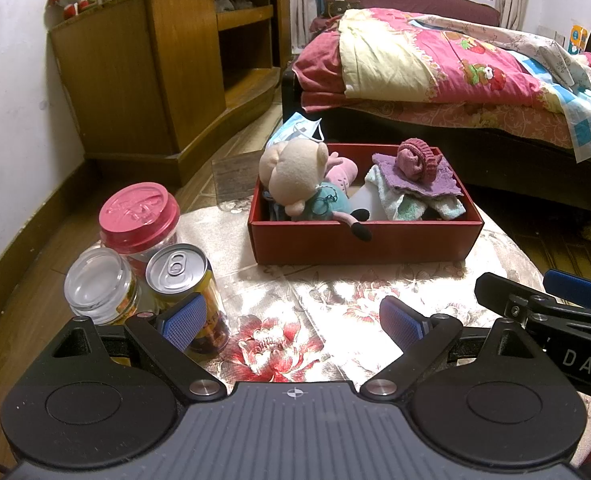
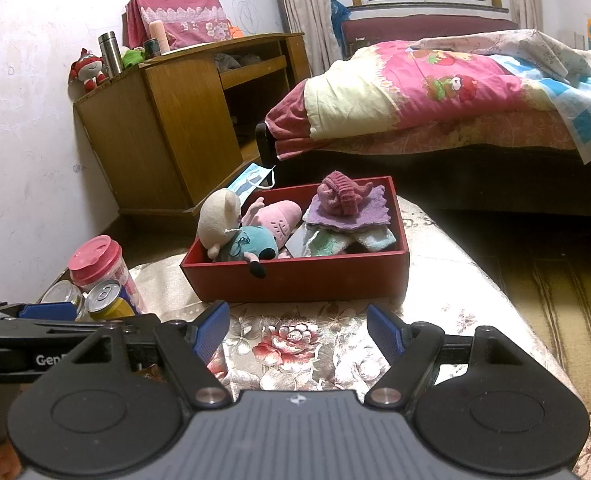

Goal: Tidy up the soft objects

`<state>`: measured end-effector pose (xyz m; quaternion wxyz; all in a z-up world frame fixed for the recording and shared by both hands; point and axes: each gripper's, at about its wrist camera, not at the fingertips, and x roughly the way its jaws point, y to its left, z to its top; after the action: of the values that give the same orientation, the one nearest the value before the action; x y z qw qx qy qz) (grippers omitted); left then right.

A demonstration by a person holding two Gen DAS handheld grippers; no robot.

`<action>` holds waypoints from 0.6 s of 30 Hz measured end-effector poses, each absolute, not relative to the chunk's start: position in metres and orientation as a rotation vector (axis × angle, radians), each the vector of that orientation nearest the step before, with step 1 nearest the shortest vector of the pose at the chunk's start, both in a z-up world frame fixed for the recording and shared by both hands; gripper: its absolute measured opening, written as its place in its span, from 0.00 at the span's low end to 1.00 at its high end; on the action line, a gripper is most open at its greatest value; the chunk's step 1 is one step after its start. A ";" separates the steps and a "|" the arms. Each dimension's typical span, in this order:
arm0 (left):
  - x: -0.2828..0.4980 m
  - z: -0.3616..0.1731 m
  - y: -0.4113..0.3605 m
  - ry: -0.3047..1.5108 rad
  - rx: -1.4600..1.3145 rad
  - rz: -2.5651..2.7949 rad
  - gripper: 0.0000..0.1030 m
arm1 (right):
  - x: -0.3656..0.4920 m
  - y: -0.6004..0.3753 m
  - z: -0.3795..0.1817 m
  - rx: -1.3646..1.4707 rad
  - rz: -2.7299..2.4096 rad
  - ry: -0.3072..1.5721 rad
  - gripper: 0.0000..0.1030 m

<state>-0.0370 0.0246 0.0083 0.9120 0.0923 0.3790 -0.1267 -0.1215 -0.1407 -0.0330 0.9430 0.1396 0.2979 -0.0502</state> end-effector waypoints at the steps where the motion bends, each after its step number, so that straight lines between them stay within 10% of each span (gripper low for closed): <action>1: -0.037 0.008 0.025 0.781 0.191 -0.261 0.88 | -0.121 -0.141 -0.033 0.285 -0.102 0.607 0.46; 18: -0.041 0.011 0.021 0.729 0.225 -0.261 0.88 | -0.124 -0.141 -0.032 0.284 -0.101 0.594 0.46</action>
<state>-0.0411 0.0212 0.0105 0.9199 0.1093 0.3545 -0.1272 -0.1236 -0.1407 -0.0315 0.9450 0.1393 0.2916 -0.0498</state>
